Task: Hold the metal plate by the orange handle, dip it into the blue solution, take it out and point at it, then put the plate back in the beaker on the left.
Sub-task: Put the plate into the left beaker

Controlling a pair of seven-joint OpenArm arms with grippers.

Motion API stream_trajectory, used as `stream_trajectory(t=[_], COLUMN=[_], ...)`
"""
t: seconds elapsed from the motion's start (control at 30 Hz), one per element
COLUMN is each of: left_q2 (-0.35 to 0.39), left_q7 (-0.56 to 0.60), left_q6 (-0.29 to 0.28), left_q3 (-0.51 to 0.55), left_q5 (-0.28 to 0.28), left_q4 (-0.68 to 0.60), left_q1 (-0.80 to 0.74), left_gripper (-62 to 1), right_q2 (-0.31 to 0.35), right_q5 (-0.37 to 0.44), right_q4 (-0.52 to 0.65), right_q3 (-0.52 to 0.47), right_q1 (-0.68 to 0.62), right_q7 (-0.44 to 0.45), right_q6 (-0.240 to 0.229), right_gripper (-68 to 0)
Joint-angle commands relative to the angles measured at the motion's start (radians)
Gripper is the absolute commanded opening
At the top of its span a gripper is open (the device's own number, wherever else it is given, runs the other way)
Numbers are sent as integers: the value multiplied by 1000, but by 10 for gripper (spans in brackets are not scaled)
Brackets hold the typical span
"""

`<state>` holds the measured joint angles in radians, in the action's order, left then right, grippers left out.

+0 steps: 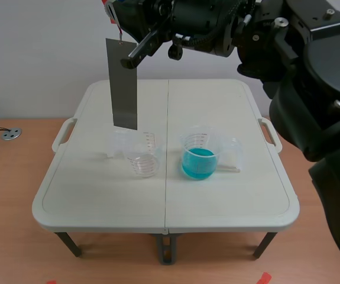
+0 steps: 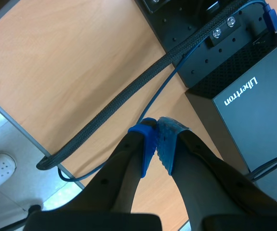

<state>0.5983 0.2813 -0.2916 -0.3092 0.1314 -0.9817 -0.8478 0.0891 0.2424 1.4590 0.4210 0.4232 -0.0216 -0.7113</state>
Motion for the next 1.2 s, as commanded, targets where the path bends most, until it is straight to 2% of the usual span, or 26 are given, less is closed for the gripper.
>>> stream_trajectory(t=[0.0, 0.37, 0.73, 1.17], left_q2=[-2, -2, -2, 1], left_q7=[6, -58, -61, -95], left_q6=[-10, -9, -9, -7], left_q3=[3, 3, 3, 3], left_q5=[2, 2, 3, 2], left_q4=[-12, -12, -12, -12], left_q1=[-14, -13, -13, -13], left_gripper=[-590, -591, -590, -591], right_q2=[-1, -1, -1, -1], right_q5=[8, 8, 6, -34], right_q4=[13, -31, -128, -233], right_q3=[-1, -1, -1, -1], right_q1=[29, 25, 25, 25], right_q7=[16, 23, 80, 168], right_q6=[11, 15, 14, 14], right_gripper=[-660, -660, -660, -660])
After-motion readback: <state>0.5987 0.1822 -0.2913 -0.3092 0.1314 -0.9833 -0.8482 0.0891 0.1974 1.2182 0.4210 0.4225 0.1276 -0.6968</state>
